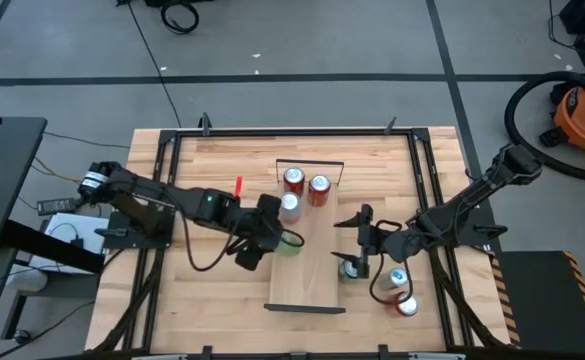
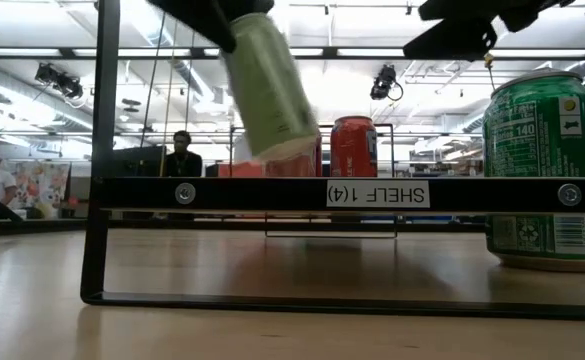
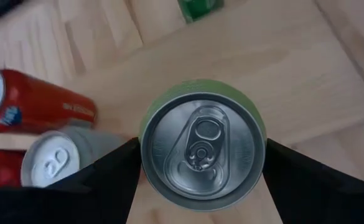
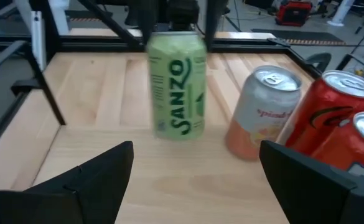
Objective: Place canned beverage on shelf
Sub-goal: Put the light green soda can on the shelf
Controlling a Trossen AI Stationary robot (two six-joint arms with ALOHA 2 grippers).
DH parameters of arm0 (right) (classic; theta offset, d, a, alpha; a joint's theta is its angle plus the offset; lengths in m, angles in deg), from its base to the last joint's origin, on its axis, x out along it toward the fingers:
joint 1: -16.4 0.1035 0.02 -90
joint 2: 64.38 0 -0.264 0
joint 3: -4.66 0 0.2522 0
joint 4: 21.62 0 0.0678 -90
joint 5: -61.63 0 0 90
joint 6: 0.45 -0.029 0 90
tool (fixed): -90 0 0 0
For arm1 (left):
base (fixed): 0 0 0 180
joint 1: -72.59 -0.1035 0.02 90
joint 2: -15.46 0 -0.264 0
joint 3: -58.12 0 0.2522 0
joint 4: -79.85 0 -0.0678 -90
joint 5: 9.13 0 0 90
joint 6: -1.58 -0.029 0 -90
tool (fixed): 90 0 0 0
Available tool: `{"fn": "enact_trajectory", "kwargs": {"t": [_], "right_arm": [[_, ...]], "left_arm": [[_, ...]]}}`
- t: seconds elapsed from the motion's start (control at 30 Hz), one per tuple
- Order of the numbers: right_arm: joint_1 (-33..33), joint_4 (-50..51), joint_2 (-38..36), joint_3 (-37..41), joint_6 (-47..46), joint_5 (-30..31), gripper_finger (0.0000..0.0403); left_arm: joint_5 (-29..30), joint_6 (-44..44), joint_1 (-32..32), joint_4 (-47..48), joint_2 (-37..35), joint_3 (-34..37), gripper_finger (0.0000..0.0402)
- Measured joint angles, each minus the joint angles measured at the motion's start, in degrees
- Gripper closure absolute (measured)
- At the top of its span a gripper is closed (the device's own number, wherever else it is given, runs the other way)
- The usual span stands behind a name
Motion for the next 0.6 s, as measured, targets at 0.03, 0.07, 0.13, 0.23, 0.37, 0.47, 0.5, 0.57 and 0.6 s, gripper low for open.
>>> {"fn": "enact_trajectory", "kwargs": {"t": [0.03,0.07,0.13,0.23,0.37,0.47,0.5,0.57,0.6], "right_arm": [[0.3,0.0,0.0,0.0,-0.1,0.0,0.0043],[0.7,0.0,0.0,0.0,0.0,0.0,0.0043],[1.2,0.0,0.0,0.0,1.1,0.0,0.0043],[1.4,-0.2,0.0,0.0,1.4,0.1,0.0043],[1.4,-0.9,0.0,0.0,0.8,0.7,0.0043],[1.4,-1.1,0.0,0.0,0.3,0.7,0.0043],[1.4,-1.1,0.0,0.0,0.3,0.9,0.0043],[1.4,-1.1,0.0,0.0,0.3,0.9,0.0043],[1.4,-1.1,0.0,0.0,0.3,0.9,0.0043]], "left_arm": [[-0.4,-0.9,-0.2,0.7,0.2,0.0,0.0098],[-0.9,-1.4,-0.6,0.9,0.7,0.0,0.0098],[-2.1,-1.4,-1.3,0.7,1.7,0.0,0.0098],[-3.3,-0.8,-2.2,1.8,2.8,0.0,0.0098],[-3.6,-0.7,-3.0,1.8,4.0,0.0,0.0098],[-3.6,-0.6,-3.1,1.8,4.4,-0.1,0.0097],[-3.5,-0.7,-3.1,1.6,4.4,-0.1,0.0096],[-3.0,-0.7,-3.1,1.5,4.4,-0.1,0.0091],[-2.5,-0.7,-3.0,1.4,4.5,-0.1,0.0087]]}}
